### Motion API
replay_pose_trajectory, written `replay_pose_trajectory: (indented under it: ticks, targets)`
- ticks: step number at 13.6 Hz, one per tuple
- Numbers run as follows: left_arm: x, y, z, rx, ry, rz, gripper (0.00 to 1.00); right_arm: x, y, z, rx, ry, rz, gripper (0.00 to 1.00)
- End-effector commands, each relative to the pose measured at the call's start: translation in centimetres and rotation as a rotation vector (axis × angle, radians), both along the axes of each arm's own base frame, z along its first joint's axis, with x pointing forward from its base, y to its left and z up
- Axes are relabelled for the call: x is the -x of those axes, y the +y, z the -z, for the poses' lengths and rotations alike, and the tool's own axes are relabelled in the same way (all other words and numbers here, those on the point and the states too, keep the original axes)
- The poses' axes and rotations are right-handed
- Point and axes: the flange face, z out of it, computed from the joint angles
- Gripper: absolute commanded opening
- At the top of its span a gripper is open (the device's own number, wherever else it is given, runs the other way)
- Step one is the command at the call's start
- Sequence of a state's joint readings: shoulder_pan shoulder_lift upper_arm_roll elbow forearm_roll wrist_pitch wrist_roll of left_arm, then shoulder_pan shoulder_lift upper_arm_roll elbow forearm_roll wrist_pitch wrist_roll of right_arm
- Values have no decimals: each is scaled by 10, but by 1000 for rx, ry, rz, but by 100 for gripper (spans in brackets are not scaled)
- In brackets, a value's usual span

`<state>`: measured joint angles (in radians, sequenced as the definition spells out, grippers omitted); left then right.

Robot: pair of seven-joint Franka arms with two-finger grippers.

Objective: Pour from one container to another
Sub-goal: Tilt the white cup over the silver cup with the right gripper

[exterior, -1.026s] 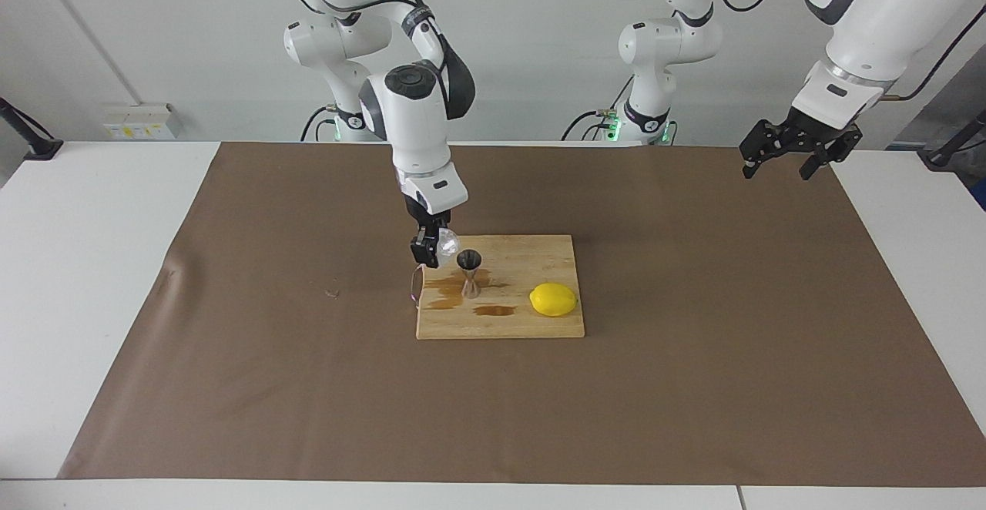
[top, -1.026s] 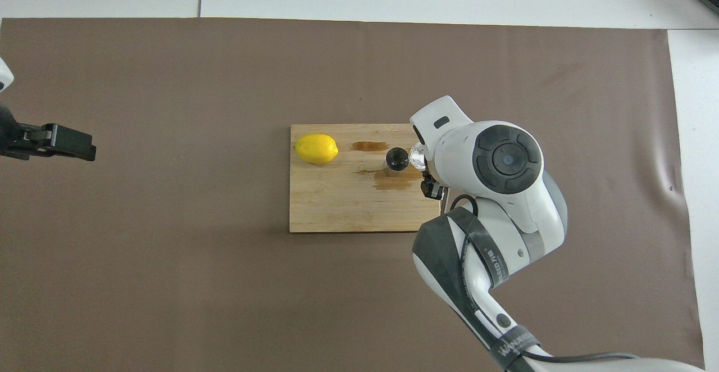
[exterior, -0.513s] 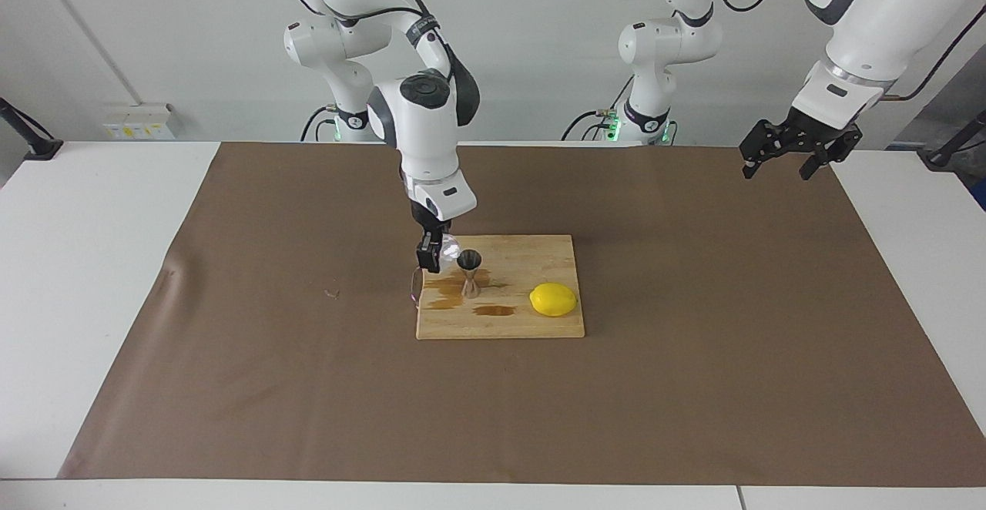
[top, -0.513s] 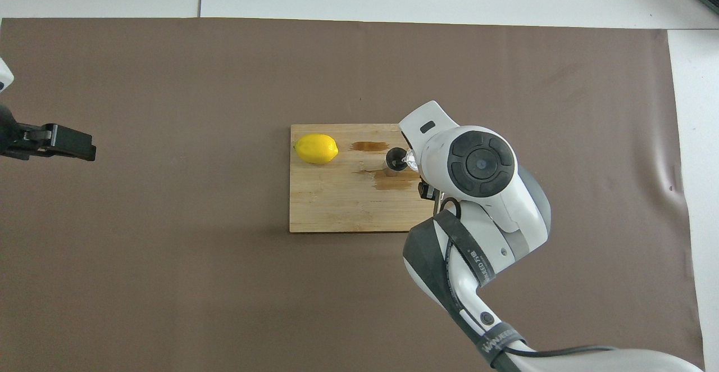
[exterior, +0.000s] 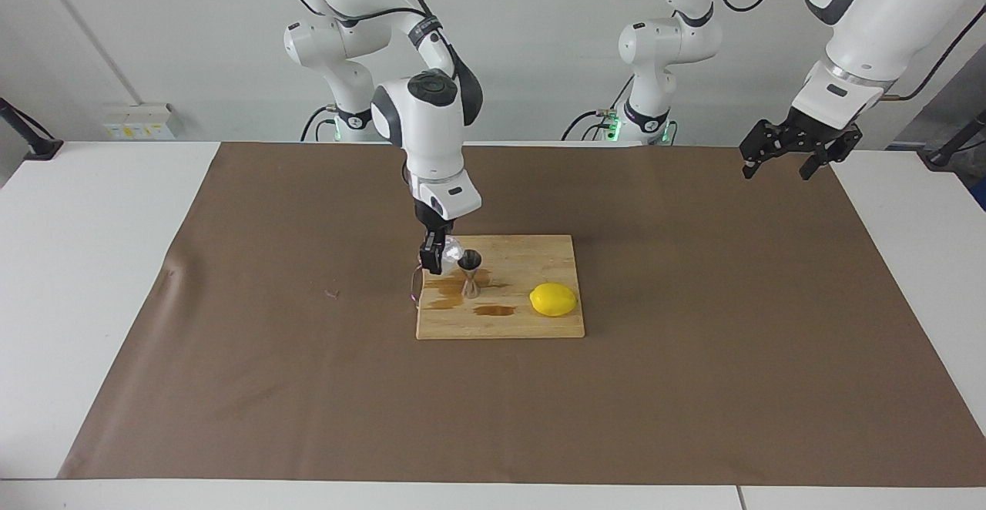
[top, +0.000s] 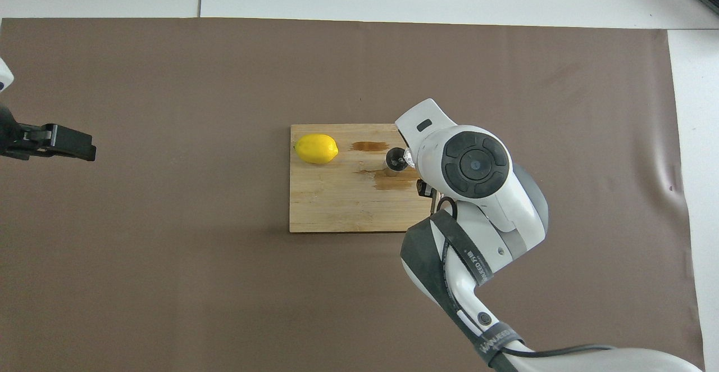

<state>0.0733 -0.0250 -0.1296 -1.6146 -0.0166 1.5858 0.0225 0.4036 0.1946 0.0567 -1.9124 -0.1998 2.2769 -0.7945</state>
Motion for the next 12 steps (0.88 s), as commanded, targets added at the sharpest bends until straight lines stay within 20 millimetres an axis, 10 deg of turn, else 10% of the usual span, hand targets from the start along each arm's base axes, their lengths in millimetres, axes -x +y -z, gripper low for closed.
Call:
replay_pose_trajectory:
  ticks: [1,12]
  targets:
    - [7,4,-2,-10,6,7,100,-5,2,1,18,-21,7,42]
    - [7,-7,-2,-4,-3,18,100,-4,4,0,54,-30,-18,42]
